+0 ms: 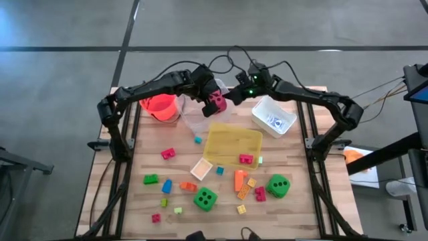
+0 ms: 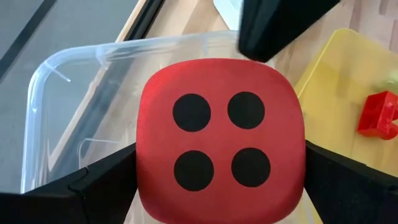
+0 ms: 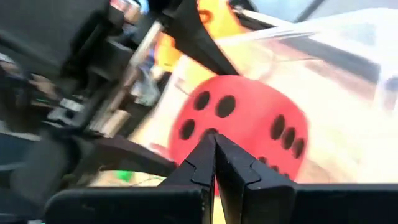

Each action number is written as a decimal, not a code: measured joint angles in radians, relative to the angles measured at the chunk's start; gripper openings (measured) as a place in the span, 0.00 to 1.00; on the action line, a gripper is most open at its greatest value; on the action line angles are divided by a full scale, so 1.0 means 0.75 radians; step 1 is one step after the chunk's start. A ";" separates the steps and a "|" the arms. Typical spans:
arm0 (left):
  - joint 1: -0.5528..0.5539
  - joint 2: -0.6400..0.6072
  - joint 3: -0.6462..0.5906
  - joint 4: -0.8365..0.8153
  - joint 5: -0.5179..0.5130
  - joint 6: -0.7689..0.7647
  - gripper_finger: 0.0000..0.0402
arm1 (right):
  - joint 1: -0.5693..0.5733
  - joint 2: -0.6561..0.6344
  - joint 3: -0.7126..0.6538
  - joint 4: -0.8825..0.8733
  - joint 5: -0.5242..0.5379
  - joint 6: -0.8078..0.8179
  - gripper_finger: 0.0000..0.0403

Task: Pick & Place Toys
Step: Put the red dice into the transparent bin

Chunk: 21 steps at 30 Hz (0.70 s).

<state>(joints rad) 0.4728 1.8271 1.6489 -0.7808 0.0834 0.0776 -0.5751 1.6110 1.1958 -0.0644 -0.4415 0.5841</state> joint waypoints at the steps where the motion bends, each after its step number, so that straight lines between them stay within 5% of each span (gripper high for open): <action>1: 0.002 0.000 0.000 0.003 0.000 0.000 1.00 | 0.010 0.006 0.022 -0.004 0.010 -0.013 0.02; 21: 0.035 0.001 -0.156 0.184 -0.021 -0.009 1.00 | 0.037 0.140 0.063 0.018 0.000 -0.011 0.02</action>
<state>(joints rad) 0.4992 1.8278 1.5318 -0.6428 0.0676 0.0708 -0.5476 1.7157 1.2431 -0.0512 -0.4416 0.5762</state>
